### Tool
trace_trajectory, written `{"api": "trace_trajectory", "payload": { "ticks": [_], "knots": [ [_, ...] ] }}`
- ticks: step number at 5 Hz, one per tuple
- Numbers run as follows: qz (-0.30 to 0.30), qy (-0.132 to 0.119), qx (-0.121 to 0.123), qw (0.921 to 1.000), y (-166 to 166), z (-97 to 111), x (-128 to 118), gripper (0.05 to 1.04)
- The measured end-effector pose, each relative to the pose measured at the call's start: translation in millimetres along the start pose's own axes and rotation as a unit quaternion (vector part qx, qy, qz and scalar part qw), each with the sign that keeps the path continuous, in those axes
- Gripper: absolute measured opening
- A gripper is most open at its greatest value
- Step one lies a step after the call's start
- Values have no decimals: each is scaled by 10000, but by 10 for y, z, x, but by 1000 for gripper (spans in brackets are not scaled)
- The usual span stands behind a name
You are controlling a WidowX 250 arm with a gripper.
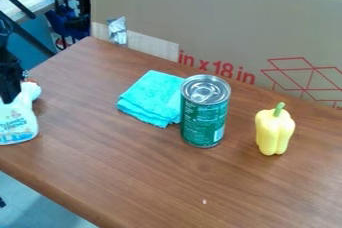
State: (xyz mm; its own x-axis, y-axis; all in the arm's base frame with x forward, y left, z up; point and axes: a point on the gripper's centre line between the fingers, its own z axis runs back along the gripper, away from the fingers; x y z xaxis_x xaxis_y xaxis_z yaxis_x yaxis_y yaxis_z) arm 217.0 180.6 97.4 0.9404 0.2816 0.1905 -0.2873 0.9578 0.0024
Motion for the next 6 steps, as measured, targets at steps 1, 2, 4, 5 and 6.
{"api": "trace_trajectory", "payload": {
  "ticks": [1, 2, 4, 5, 6],
  "knots": [
    [-8, -68, -103, 9999, -117, 97, -14, 388],
    [-205, -138, -119, 9996, -311, 265, 19, 385],
    [-933, -213, -483, 9942, -786, 382, 177, 385],
    [-2151, 535, -419, 9742, -1389, 239, 437, 385],
    [-3310, 913, -530, 9377, -2020, 124, 487, 383]
  ]
}}
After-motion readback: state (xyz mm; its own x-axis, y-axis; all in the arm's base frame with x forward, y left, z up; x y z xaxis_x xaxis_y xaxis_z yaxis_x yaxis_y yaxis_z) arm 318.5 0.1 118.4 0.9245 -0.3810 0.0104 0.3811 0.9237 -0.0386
